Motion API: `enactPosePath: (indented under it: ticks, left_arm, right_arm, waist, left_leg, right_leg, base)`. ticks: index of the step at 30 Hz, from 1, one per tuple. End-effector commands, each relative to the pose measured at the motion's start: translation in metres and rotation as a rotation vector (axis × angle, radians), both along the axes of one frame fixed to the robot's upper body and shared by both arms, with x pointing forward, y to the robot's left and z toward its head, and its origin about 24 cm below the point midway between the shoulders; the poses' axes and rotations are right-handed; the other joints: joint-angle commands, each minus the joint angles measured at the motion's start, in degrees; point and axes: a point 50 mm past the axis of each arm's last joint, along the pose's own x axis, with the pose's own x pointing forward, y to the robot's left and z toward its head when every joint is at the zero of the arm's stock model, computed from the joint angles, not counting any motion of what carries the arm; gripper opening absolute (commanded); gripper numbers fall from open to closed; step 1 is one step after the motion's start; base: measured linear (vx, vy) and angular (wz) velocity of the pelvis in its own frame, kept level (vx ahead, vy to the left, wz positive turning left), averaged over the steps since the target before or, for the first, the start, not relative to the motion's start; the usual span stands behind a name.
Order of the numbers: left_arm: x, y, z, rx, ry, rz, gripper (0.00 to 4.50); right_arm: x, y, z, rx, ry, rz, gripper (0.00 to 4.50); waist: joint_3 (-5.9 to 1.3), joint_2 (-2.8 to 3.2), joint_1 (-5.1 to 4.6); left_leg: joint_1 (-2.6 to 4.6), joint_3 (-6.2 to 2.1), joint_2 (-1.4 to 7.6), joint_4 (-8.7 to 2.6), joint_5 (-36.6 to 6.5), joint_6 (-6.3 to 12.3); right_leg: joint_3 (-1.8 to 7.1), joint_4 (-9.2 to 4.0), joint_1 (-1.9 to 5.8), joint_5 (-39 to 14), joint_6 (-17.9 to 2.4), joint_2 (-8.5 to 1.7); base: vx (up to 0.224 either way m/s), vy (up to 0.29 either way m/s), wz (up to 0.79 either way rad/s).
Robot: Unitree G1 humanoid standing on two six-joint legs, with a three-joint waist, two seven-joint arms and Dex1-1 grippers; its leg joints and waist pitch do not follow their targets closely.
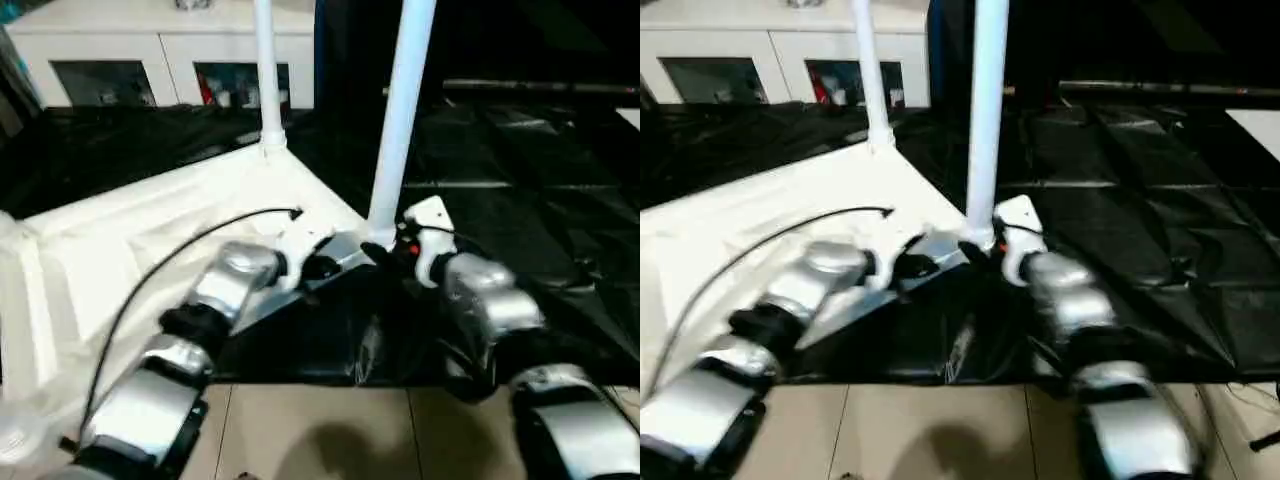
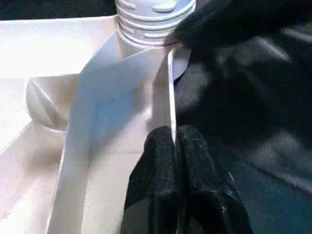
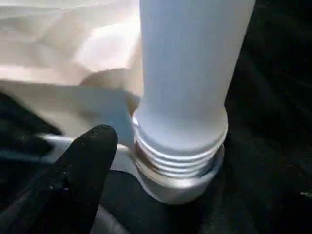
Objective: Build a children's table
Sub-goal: Rotate leg to tighten
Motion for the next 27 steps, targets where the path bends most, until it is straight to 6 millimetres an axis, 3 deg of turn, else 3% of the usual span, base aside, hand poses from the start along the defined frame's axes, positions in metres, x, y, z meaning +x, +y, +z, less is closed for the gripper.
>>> enactPosePath:
  ticks: [1,5,10,15,19,27]
  left_arm:
    - [-0.011,0.001,-0.004,0.011,0.035,-0.152,0.0]
    - [-0.021,0.007,0.001,-0.02,0.082,-0.278,0.0]
    - [-0.025,0.015,0.003,-0.002,0.1,-0.315,0.0]
    - [-0.026,0.019,0.003,0.0,0.102,-0.314,0.0]
    - [-0.027,0.019,0.003,-0.003,0.103,-0.31,0.0]
    - [-0.027,0.02,0.003,-0.004,0.101,-0.301,0.0]
  right_arm:
    - [-0.004,0.005,0.013,0.013,-0.024,0.155,3.83]
    - [-0.014,-0.01,0.017,-0.036,0.0,0.282,3.83]
    - [-0.03,-0.018,0.013,-0.083,0.067,0.418,3.83]
    - [-0.036,-0.018,0.008,-0.118,0.093,0.472,3.49]
    - [-0.034,-0.016,0.008,-0.108,0.095,0.457,3.07]
    - [-0.036,-0.013,0.005,-0.086,0.108,0.457,2.76]
  waist:
    - [-3.99,-0.11,0.51]
    - [-4.02,0.08,1.13]
    - [-3.87,-0.13,2.19]
    - [-3.89,-0.23,2.26]
    - [-4.04,-0.23,2.21]
    - [-4.05,-0.28,2.24]
  left_leg:
    - [0.66,-0.78,2.09,-3.02,-4.41,7.23]
    - [1.23,-0.74,2.72,-3.14,-5.51,6.92]
    - [1.14,-0.64,2.68,-3.26,-6.0,5.92]
    - [1.16,-0.67,2.58,-3.3,-6.32,4.82]
    - [1.03,-0.69,2.48,-3.1,-4.52,5.56]
    - [1.03,-0.68,2.45,-3.08,-4.62,5.47]
  right_leg:
    - [3.03,-3.49,3.39,10.52,-15.68,-4.59]
    - [3.06,-3.45,2.95,8.82,-16.47,-4.62]
    - [3.13,-3.58,2.88,6.64,-15.77,-4.74]
    - [3.19,-3.72,2.94,4.75,-15.22,-4.79]
    - [3.12,-3.42,2.91,7.31,-15.45,-4.7]
    - [3.11,-3.46,2.96,6.34,-15.23,-4.66]
  base:
    - [0.0,0.0,0.0]
    - [0.0,0.0,0.0]
    - [0.0,0.0,0.0]
    - [0.0,0.0,0.0]
    - [0.0,0.0,0.0]
    - [0.0,0.0,0.0]
